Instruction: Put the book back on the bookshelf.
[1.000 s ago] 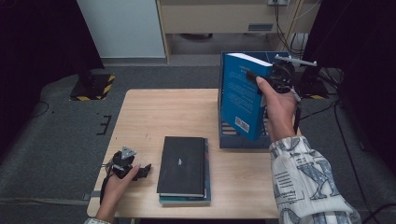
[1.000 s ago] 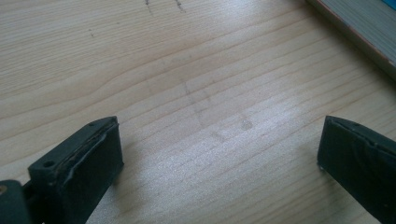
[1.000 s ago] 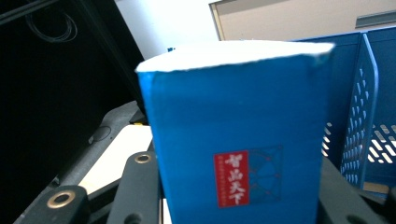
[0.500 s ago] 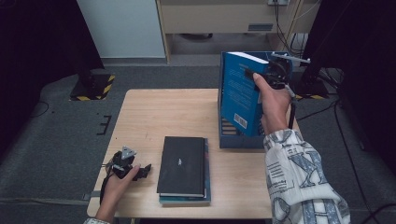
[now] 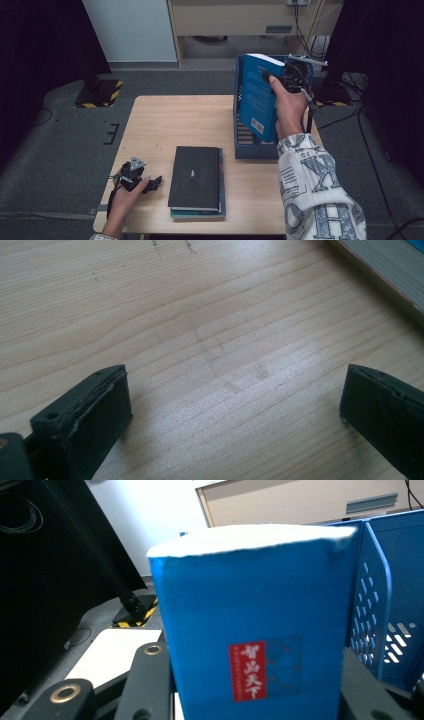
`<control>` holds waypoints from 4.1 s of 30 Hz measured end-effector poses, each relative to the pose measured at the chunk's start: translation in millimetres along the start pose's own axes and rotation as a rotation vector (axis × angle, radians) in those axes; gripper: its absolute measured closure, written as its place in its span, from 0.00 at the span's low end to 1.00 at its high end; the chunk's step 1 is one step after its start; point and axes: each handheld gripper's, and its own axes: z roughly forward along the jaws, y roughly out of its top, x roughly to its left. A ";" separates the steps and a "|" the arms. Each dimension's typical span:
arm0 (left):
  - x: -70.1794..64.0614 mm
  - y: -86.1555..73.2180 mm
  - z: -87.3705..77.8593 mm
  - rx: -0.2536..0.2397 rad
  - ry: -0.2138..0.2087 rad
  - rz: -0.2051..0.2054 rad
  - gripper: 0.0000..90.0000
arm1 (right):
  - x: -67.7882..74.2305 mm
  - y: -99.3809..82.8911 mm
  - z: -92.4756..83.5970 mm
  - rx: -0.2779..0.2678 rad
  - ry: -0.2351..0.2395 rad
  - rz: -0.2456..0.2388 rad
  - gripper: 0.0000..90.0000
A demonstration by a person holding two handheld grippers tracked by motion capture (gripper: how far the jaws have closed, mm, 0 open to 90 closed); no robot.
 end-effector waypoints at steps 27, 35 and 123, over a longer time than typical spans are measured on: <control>-0.1 0.0 0.0 0.001 0.000 0.000 0.00 | 1.6 -2.8 21.3 -0.011 -0.022 0.015 0.67; -0.1 0.4 0.4 0.000 0.000 0.000 0.00 | 2.4 -7.6 32.4 -0.001 -0.027 0.013 0.66; -3.9 -0.9 -0.8 0.002 -0.019 0.022 0.00 | 8.1 -91.7 25.9 0.063 -0.097 -0.074 0.66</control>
